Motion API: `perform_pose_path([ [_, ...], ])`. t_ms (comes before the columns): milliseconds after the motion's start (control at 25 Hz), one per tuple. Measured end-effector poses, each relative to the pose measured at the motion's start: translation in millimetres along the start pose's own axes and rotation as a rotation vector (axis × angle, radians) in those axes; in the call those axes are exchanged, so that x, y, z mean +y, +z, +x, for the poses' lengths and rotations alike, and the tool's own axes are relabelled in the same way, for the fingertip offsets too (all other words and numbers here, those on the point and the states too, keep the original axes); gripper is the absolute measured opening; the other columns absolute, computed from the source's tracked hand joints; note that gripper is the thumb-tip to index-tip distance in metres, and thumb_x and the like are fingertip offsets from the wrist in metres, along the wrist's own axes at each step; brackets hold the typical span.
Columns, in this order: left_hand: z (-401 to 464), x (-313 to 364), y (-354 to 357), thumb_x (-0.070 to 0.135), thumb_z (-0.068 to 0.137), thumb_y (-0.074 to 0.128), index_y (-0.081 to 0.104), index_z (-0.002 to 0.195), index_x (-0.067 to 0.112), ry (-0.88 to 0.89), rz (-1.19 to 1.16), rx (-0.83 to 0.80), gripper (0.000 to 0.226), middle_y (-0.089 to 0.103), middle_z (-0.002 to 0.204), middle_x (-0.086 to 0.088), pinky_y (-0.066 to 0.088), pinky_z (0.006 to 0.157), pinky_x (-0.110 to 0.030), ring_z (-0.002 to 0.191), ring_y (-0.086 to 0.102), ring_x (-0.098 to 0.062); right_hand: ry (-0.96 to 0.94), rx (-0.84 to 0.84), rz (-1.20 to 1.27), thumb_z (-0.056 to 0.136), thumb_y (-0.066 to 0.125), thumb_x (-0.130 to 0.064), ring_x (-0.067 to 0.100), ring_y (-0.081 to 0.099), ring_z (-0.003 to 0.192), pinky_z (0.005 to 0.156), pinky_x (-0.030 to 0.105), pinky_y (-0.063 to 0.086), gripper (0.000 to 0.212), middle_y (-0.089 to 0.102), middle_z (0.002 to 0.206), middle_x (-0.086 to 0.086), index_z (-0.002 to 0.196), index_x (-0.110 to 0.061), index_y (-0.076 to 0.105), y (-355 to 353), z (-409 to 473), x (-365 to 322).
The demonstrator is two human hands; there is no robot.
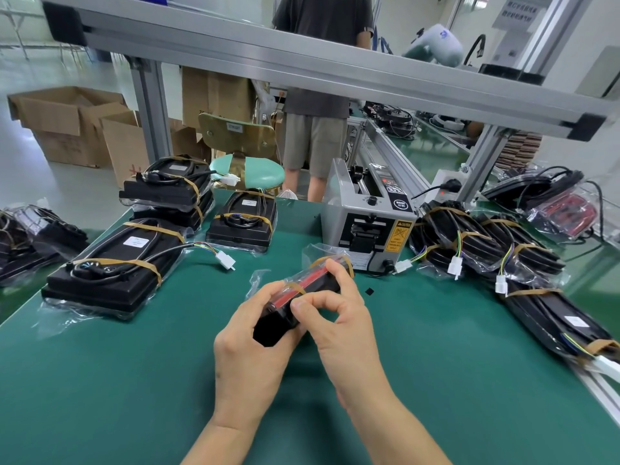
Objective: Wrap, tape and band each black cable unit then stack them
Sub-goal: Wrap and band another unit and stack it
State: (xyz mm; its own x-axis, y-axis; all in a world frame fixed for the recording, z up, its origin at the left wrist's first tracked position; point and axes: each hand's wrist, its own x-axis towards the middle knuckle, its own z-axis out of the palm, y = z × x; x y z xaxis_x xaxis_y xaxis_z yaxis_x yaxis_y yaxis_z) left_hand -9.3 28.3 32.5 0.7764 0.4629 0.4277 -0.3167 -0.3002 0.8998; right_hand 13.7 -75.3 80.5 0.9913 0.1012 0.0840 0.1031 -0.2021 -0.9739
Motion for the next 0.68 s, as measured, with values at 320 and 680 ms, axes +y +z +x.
perform_pose_path([
  [320, 1.2, -0.9, -0.2, 0.008, 0.062, 0.081, 0.063, 0.105, 0.046, 0.007, -0.004, -0.003, 0.06, 0.07, 0.098, 0.014, 0.05, 0.084, -0.022, 0.093, 0.066, -0.009, -0.018, 0.09, 0.032, 0.078, 0.072, -0.024, -0.009, 0.027, 0.133, 0.115, 0.031, 0.02, 0.011, 0.033, 0.138, -0.037, 0.068, -0.029, 0.072, 10.0, -4.7, 5.7],
  [680, 1.5, 0.9, 0.0, 0.02, 0.059, 0.079, 0.065, 0.105, 0.041, 0.001, -0.029, -0.004, 0.052, 0.071, 0.098, 0.014, 0.048, 0.082, -0.015, 0.092, 0.066, -0.006, -0.011, 0.031, 0.148, 0.074, 0.071, -0.025, -0.009, 0.03, 0.132, 0.107, 0.026, 0.029, 0.011, 0.038, 0.133, -0.036, 0.063, -0.026, 0.073, 6.5, -2.3, 1.9],
])
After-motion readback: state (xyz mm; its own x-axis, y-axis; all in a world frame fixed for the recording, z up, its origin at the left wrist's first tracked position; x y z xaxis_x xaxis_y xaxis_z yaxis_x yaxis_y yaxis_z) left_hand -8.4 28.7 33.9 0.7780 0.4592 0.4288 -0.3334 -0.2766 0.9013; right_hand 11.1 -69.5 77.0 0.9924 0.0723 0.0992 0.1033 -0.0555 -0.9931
